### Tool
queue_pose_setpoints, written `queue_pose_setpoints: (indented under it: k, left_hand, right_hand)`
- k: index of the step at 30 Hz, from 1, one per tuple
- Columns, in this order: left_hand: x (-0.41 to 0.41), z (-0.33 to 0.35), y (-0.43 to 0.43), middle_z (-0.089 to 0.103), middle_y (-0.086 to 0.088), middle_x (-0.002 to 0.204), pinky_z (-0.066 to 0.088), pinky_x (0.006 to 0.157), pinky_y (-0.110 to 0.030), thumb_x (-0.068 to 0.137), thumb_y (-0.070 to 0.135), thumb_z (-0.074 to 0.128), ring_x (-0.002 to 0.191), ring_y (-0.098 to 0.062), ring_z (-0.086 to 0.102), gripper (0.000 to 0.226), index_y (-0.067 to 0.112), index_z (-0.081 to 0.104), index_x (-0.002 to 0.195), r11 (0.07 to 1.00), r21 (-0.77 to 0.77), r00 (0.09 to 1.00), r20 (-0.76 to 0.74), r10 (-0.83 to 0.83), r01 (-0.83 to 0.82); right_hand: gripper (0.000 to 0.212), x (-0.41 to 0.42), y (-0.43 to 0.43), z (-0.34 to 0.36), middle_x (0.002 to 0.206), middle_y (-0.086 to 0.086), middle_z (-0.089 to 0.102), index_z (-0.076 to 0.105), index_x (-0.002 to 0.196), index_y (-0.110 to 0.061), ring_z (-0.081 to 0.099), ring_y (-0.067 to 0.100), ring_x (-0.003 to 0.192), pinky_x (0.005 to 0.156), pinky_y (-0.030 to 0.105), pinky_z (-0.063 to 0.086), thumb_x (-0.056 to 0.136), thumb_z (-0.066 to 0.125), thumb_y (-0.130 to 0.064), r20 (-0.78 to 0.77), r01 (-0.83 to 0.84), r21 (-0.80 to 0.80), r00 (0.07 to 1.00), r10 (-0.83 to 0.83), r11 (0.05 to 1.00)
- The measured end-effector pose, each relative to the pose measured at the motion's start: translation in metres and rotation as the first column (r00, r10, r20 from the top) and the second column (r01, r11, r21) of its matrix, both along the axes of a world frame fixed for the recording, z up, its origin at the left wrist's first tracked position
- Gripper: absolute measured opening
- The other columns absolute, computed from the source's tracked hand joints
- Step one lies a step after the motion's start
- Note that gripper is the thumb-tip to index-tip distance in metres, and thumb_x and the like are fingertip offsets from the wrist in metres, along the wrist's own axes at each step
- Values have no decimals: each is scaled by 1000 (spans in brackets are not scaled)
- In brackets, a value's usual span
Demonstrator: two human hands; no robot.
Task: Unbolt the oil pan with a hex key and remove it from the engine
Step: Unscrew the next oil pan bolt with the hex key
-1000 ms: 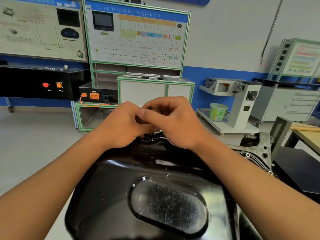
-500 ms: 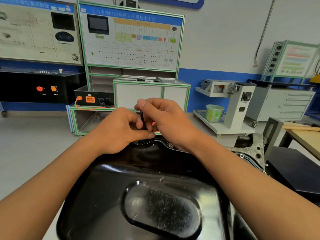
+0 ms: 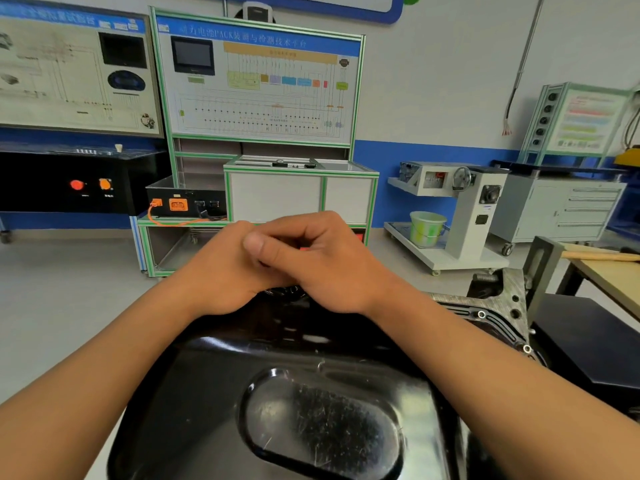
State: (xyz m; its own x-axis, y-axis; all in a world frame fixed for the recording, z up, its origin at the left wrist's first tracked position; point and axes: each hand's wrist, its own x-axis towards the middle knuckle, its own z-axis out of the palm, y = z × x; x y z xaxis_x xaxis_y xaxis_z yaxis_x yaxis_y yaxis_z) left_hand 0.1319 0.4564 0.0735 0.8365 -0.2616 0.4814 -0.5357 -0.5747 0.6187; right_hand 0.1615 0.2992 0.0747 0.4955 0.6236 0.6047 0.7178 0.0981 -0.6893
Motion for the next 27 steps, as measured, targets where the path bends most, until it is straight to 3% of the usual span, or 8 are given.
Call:
queue_pose_setpoints:
  k: [4,8,12,15,17,21,25,27]
  left_hand:
    - [0,0,1,62,-12,64,47,56,-37,73,19,66,58,-10,54,10,13,65,66,998,66,1000,11,7,-8]
    - [1,-1,0,51,-15,56,39,53,-42,63,38,62,57,-13,43,34,3,59,59,998,51,999,-28,33,-31]
    - [1,-2,0,69,-6,72,52,70,-37,66,44,67,70,-15,64,20,28,72,77,999,-14,999,-33,28,-29]
    - [3,-4,1,74,-11,85,53,83,-44,80,28,76,84,-28,70,21,13,76,94,997,49,998,17,67,-67]
    - [6,-6,2,66,-14,66,52,69,-37,81,22,76,63,-28,60,15,10,70,73,994,32,994,33,100,-101]
    - [1,-7,-1,46,4,44,32,48,-15,81,23,78,45,-6,37,31,23,62,54,992,29,992,1,126,-126]
    - [2,-7,0,37,9,43,33,49,-15,80,25,79,45,-6,34,48,23,48,43,994,32,994,-31,109,-108]
    - [2,-7,0,38,9,43,33,50,-15,80,25,79,46,-5,35,48,26,48,44,994,39,995,-28,99,-98]
  right_hand:
    - [13,-7,0,3,70,-19,67,74,81,-19,61,-5,68,69,10,45,91,72,-12,26,12,-40,1000,-11,999]
    - [17,-7,-1,3,65,1,61,71,73,-8,49,5,59,61,19,40,89,74,-12,24,102,-37,995,-101,994]
    - [4,-7,-5,3,72,9,65,76,91,-9,56,18,65,66,28,48,88,74,-10,-4,135,-6,991,-135,991]
    - [8,-5,-7,4,73,-11,71,73,96,-17,64,5,71,73,25,53,95,66,-13,-101,132,20,986,-129,991]
    - [15,-4,-7,4,69,-14,70,70,93,-19,61,2,68,69,20,50,101,57,-16,-123,146,24,982,-142,989]
    - [26,-2,-5,6,84,22,70,66,86,-17,60,15,66,61,31,50,105,50,-25,-200,168,33,967,-158,985]
    - [30,2,-3,7,64,0,63,65,81,-9,51,13,56,55,26,45,102,56,-29,-270,164,27,951,-151,986]
    - [29,3,-2,8,59,1,59,66,76,-14,46,17,55,53,26,42,100,60,-31,-283,159,28,948,-145,987]
